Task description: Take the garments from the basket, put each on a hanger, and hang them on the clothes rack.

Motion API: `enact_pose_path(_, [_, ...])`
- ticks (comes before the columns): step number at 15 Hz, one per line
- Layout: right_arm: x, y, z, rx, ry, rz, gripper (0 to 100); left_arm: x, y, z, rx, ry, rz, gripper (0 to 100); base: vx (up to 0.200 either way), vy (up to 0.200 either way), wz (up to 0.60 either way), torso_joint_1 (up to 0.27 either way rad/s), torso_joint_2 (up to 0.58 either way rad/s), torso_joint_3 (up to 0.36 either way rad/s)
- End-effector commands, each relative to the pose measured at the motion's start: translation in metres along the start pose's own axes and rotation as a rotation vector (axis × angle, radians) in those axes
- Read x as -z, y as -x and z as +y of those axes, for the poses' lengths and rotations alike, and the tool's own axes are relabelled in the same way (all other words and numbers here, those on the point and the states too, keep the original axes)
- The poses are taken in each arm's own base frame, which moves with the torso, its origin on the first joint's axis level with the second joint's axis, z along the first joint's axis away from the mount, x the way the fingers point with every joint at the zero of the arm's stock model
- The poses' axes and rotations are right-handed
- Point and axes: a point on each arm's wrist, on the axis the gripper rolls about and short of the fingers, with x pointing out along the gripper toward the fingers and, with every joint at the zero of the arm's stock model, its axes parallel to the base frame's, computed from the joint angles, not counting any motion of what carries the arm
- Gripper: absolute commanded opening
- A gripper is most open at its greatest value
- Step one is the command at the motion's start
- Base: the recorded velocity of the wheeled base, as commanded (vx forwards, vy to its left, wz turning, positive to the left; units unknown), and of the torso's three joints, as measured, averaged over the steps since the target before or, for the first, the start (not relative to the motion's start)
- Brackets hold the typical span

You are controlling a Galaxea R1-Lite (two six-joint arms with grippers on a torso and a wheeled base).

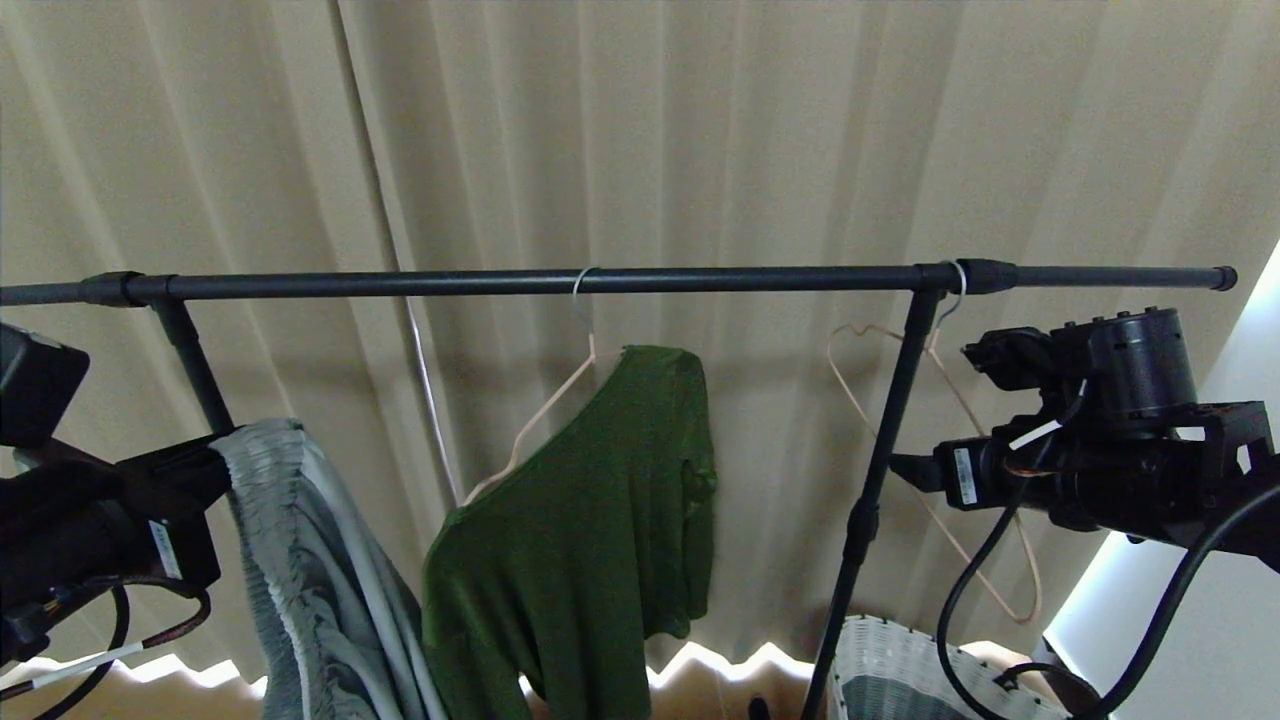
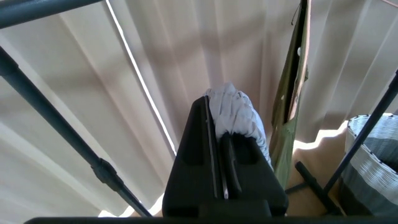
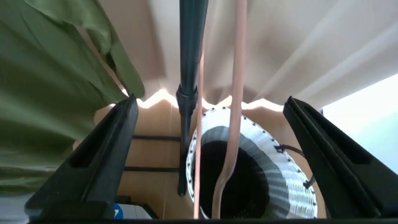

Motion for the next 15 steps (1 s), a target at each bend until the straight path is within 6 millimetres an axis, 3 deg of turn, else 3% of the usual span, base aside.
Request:
enact_pose_path(1, [0.0005, -0.0014, 0.0006, 0.000, 0.003, 0.003, 100, 0.0004, 0.0000, -0.0001, 0.000, 0.000, 0.001, 0, 0.000, 0.000, 0.00, 0.000, 0.00, 0.000])
enact_pose_path(4, [-0.0003, 0.0016, -0.0001, 0.001, 0.001, -0.005, 100, 0.0004, 0.0000, -0.0001, 0.000, -0.002, 0.001, 0, 0.000, 0.000, 0.00, 0.000, 0.00, 0.000])
enact_pose_path(5, [-0.0001, 0.0020, -0.0002, 0.001, 0.001, -0.005, 0, 0.0004, 0.0000, -0.0001, 0.000, -0.002, 0.001, 0, 0.000, 0.000, 0.00, 0.000, 0.00, 0.000])
enact_pose_path(15, [-0.0026, 0.0066, -0.0035, 0.066, -0.010, -0.033, 0, -0.0002, 0.0010, 0.0000, -0.001, -0.001, -0.003, 0, 0.000, 0.000, 0.00, 0.000, 0.00, 0.000])
